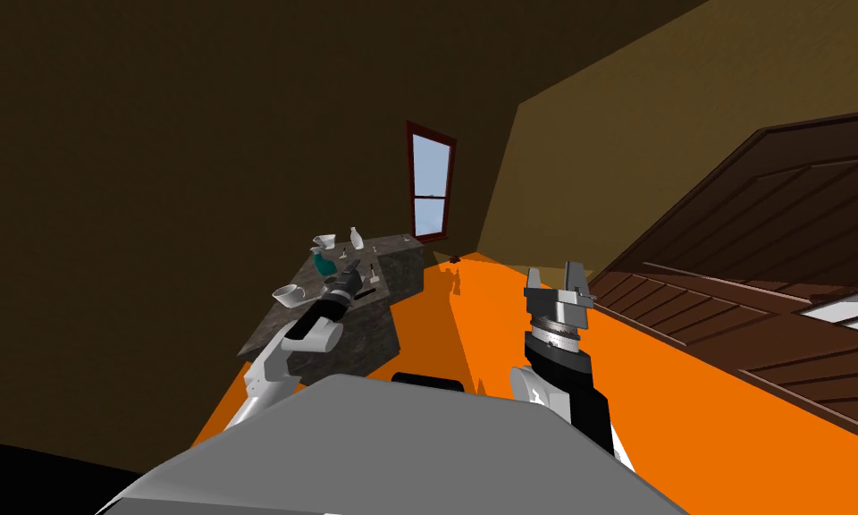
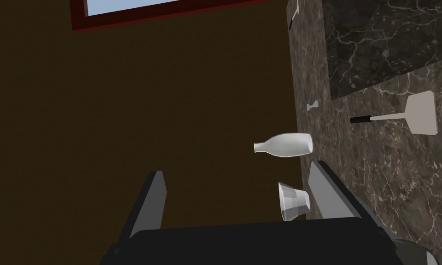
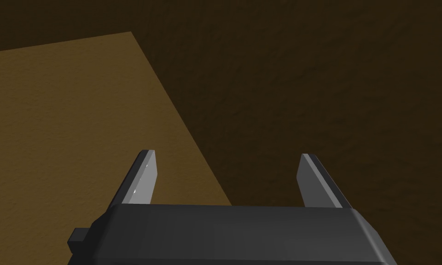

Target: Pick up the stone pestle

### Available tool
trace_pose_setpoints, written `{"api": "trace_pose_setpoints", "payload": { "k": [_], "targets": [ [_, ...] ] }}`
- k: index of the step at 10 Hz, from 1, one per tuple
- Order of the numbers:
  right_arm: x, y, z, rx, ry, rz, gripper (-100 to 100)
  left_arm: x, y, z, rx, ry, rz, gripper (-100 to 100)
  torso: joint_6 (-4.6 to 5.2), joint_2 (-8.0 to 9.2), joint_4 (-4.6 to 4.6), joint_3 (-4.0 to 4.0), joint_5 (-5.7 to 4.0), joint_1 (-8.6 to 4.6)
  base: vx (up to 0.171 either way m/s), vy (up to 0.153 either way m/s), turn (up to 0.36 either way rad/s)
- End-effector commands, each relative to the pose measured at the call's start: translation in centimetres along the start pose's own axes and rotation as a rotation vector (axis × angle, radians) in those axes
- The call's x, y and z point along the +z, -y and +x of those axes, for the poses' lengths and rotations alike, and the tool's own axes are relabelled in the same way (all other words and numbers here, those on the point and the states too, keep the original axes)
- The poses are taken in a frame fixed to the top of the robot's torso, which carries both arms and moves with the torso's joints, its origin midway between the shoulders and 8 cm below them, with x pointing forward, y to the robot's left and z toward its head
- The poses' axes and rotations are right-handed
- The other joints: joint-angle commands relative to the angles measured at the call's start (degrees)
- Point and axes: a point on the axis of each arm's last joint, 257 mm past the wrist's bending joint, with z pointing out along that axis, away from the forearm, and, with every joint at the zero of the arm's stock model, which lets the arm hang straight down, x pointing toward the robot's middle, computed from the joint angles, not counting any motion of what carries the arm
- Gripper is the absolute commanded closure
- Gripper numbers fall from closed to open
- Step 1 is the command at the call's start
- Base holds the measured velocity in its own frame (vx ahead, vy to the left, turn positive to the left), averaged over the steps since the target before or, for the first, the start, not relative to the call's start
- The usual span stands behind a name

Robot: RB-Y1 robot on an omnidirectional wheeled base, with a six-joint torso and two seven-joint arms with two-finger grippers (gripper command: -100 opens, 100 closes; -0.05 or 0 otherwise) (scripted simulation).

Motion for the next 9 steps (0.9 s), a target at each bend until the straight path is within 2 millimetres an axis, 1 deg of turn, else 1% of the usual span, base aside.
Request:
{"api": "trace_pose_setpoints", "payload": {
  "k": [1, 2, 3, 5, 6, 8, 9],
  "targets": [
    [0.0, 0.0, 0.0, 0.0, 0.0, 0.0, 0, 0.3, -1.0, -0.3, -0.016, 0.004, -0.043, -100, 0.0, 0.0, 0.0, 0.0, 0.0, 0.0, 0.002, 0.003, 0.022],
    [0.0, 0.0, 0.0, 0.0, 0.0, 0.0, 0, 0.3, -1.6, -0.3, -0.016, 0.007, -0.067, -100, 0.01, -0.01, 0.0, -0.01, 0.0, -0.01, 0.0, 0.0, 0.0],
    [0.0, 0.0, 0.0, 0.0, 0.0, 0.0, 0, 0.8, -1.7, -0.7, -0.045, 0.006, -0.086, -100, 0.0, 0.0, 0.0, 0.0, 0.0, -0.01, 0.004, 0.004, 0.033],
    [0.0, 0.0, 0.0, 0.0, 0.0, 0.0, 0, 0.7, -3.0, -0.8, -0.045, 0.013, -0.136, -100, 0.0, 0.0, 0.0, 0.0, 0.0, 0.0, 0.002, 0.002, 0.011],
    [0.0, 0.0, 0.0, 0.0, 0.0, 0.0, 0, 1.1, -3.0, -1.1, -0.076, 0.012, -0.152, -100, 0.01, 0.0, 0.0, 0.0, 0.0, -0.01, 0.006, 0.004, 0.027],
    [0.0, 0.0, 0.0, 0.0, 0.0, 0.0, 0, 0.9, -4.3, -1.3, -0.076, 0.02, -0.205, -100, 0.0, -0.02, -0.01, -0.01, 0.01, 0.0, 0.004, 0.002, 0.012],
    [0.0, 0.0, 0.0, 0.0, 0.0, 0.0, 0, 1.4, -4.3, -1.6, -0.107, 0.019, -0.218, -100, 0.0, 0.0, 0.0, 0.0, 0.0, -0.01, 0.008, 0.004, 0.037]
  ]
}}
